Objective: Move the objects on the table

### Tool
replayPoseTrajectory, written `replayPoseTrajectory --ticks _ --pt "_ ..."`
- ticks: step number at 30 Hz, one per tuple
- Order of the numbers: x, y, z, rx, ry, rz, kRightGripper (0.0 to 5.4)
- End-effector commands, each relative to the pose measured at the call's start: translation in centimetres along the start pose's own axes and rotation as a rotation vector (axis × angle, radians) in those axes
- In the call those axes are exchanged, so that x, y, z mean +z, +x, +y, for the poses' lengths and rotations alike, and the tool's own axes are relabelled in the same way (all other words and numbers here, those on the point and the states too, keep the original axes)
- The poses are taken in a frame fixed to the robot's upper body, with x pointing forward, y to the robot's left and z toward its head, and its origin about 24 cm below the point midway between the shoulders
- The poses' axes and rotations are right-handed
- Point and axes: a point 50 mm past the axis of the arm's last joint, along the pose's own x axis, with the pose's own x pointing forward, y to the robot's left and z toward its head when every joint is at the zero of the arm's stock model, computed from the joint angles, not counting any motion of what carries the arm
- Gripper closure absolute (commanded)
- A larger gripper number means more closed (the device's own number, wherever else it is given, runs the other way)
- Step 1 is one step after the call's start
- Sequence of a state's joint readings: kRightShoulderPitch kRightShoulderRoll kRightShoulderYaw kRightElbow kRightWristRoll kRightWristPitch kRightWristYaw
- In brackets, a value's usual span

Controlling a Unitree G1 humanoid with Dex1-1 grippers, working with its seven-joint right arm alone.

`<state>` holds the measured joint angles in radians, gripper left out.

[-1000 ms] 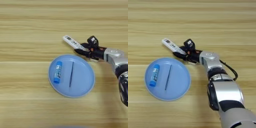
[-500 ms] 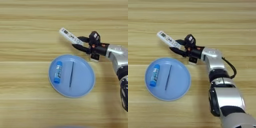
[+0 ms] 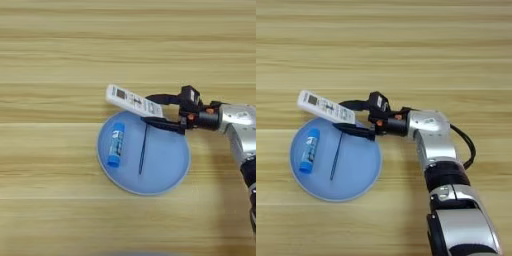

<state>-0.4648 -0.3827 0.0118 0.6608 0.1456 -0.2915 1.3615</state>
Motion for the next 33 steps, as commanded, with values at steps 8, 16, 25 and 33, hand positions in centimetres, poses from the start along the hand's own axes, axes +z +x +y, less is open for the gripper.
replayPoseTrajectory --ticks 8,16,25,33 --pt "0.9 -0.2 -0.4 0.022 -0.153 0.113 2.54" --pt "0.2 -0.2 0.1 0.044 -0.164 0.164 2.54" --pt "-0.1 -0.1 0.1 0.043 -0.168 0.178 1.88" --pt "1.1 -0.1 -0.6 0.007 -0.157 0.086 1.03"
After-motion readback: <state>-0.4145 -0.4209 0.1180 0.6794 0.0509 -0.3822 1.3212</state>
